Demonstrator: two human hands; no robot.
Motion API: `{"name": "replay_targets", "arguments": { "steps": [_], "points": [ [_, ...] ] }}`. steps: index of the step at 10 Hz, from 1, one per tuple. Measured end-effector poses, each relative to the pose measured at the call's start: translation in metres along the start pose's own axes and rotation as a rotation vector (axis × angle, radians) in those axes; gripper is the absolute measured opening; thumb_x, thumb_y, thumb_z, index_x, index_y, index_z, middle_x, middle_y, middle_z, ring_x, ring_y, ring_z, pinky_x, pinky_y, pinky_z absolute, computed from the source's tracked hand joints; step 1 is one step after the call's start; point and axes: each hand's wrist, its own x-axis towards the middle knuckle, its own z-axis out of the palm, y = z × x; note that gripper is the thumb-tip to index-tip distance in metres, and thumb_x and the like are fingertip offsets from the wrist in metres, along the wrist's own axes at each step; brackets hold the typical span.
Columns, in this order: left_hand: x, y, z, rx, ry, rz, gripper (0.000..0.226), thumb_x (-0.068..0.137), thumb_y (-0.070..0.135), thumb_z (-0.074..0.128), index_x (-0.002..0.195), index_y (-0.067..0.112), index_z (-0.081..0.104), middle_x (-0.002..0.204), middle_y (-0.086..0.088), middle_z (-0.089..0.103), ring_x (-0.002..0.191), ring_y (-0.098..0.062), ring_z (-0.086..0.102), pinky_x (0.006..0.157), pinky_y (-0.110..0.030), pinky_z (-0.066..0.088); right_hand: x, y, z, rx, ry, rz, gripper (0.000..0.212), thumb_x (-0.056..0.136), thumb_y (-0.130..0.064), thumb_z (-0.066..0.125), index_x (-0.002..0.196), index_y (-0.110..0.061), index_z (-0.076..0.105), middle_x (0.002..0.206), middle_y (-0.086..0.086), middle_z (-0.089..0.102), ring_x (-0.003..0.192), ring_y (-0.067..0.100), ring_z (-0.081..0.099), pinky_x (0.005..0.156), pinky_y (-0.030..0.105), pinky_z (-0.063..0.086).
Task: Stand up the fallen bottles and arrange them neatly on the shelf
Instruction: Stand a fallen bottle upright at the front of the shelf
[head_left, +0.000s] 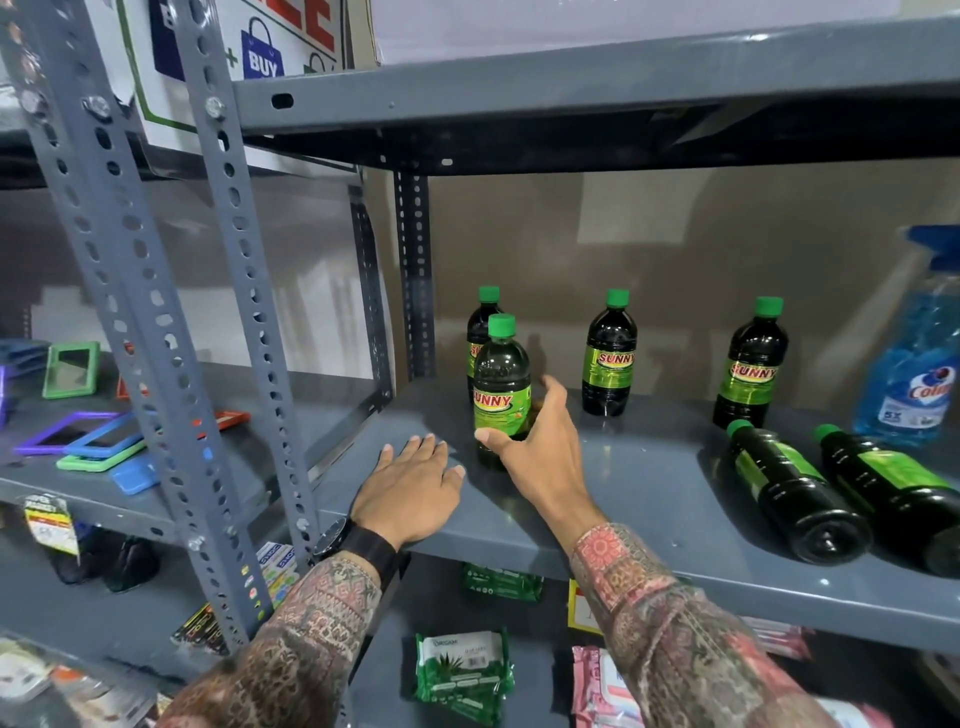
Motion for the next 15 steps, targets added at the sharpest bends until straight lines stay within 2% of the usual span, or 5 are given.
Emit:
{"name": "replay_targets", "arguments": {
  "steps": [2,8,11,13,15],
  "points": [
    [0.000,0.001,-0.001,0.007,-0.008,-0.007,0.067,0.111,0.047,0.018,0.169,0.015,0.013,0.179,-0.002,0.006,0.166,-0.019,0.004,0.135,-0.046,0.000,0.001,0.001,0.002,-0.059,-0.002,-0.023,0.072,0.078,-0.038,0.089,0.134,-0.020,0.048,0.123,-0.002,0.067,0.113,0.020,0.065,0.090,0.034,0.052],
    [-0.038,0.031,-0.014,0.010,-0.082,0.075,0.062,0.113,0.040,0.025,0.168,0.011,0.020,0.179,-0.008,0.012,0.166,-0.024,0.009,0.134,-0.046,0.008,-0.021,-0.008,-0.026,-0.109,-0.080,-0.056,0.075,0.095,-0.031,0.072,0.158,-0.018,0.035,0.151,0.003,0.051,0.139,0.022,0.050,0.112,0.040,0.043],
    [-0.024,0.117,0.000,-0.008,-0.150,0.329,0.064,0.114,0.041,0.024,0.168,0.008,0.014,0.179,-0.008,0.006,0.166,-0.023,0.003,0.134,-0.047,0.004,-0.019,0.016,-0.152,-1.017,0.129,-0.016,0.059,0.081,-0.051,0.075,0.123,-0.014,0.054,0.123,0.013,0.059,0.118,0.038,0.055,0.090,0.048,0.049],
    [-0.013,0.118,0.016,-0.030,-0.063,0.302,0.068,0.113,0.046,0.021,0.168,0.009,0.014,0.179,-0.008,0.008,0.166,-0.021,0.007,0.133,-0.043,0.002,-0.009,0.037,-0.201,-1.229,0.125,0.264,0.090,0.063,-0.074,0.082,0.123,-0.013,0.053,0.119,0.009,0.063,0.116,0.032,0.062,0.084,0.044,0.055],
    [-0.011,0.116,0.021,-0.032,-0.036,0.298,0.068,0.112,0.049,0.018,0.169,0.012,0.013,0.179,-0.005,0.007,0.166,-0.019,0.006,0.133,-0.041,0.001,-0.010,0.039,-0.186,-1.131,0.138,0.197,0.045,0.085,-0.036,0.072,0.119,-0.012,0.052,0.117,0.013,0.063,0.109,0.037,0.064,0.076,0.041,0.052]
  ]
}}
